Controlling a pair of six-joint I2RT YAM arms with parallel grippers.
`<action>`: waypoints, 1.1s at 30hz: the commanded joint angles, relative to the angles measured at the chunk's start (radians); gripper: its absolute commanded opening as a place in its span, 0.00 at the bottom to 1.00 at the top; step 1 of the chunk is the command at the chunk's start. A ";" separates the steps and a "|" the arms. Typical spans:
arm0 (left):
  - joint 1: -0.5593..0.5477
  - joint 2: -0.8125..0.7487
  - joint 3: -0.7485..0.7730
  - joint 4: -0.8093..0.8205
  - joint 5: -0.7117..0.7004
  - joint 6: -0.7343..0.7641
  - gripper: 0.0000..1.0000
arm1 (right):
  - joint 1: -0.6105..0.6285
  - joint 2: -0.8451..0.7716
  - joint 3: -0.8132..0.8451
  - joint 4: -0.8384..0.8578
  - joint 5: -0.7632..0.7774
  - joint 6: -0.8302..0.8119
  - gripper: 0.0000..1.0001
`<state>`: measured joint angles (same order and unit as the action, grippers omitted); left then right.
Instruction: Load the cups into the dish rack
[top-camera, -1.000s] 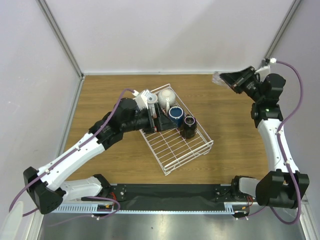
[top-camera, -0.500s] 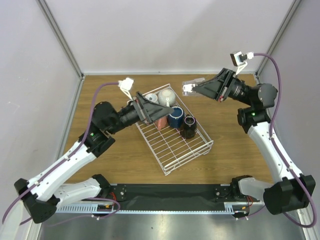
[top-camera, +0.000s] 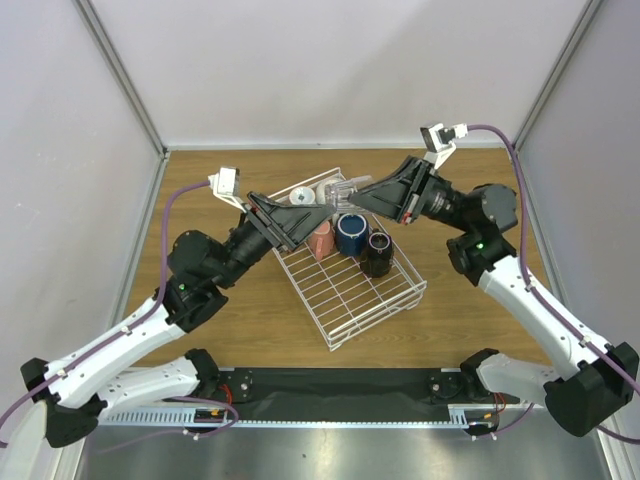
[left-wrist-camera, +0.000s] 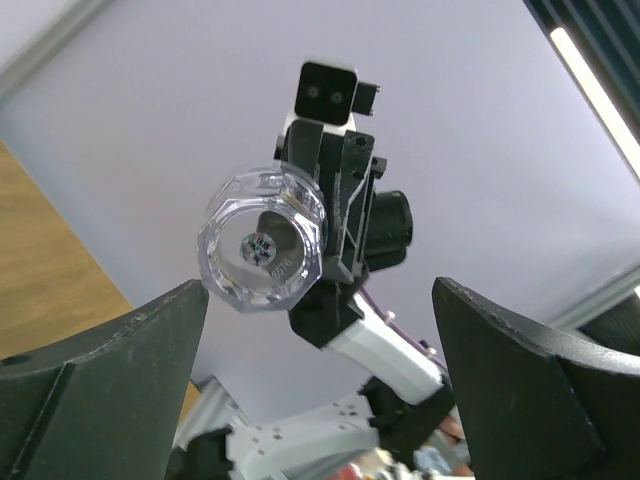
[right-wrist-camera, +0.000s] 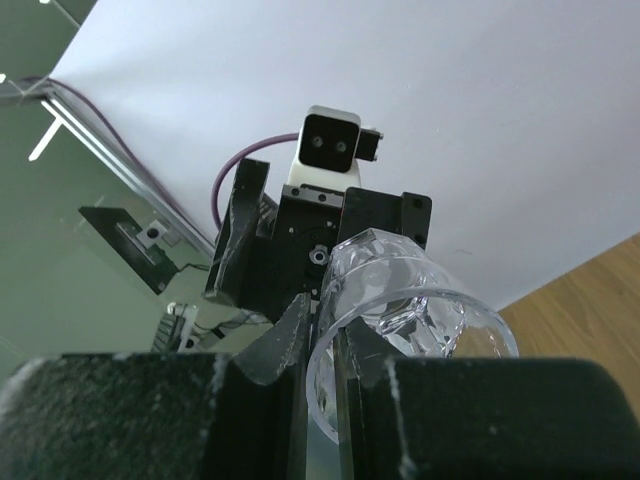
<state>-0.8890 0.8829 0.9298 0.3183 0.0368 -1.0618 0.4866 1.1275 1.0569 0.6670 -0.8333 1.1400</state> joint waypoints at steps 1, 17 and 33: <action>-0.040 -0.002 0.018 0.109 -0.120 0.129 1.00 | 0.062 -0.015 -0.005 0.017 0.164 -0.026 0.00; -0.061 0.002 -0.005 0.154 -0.212 0.165 1.00 | 0.167 -0.046 -0.086 0.028 0.361 -0.003 0.00; -0.059 -0.048 -0.077 0.162 -0.241 0.100 0.72 | 0.250 -0.041 -0.086 -0.003 0.384 -0.045 0.00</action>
<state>-0.9440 0.8680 0.8761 0.4076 -0.1814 -0.9360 0.7105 1.0939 0.9710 0.6559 -0.4519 1.1202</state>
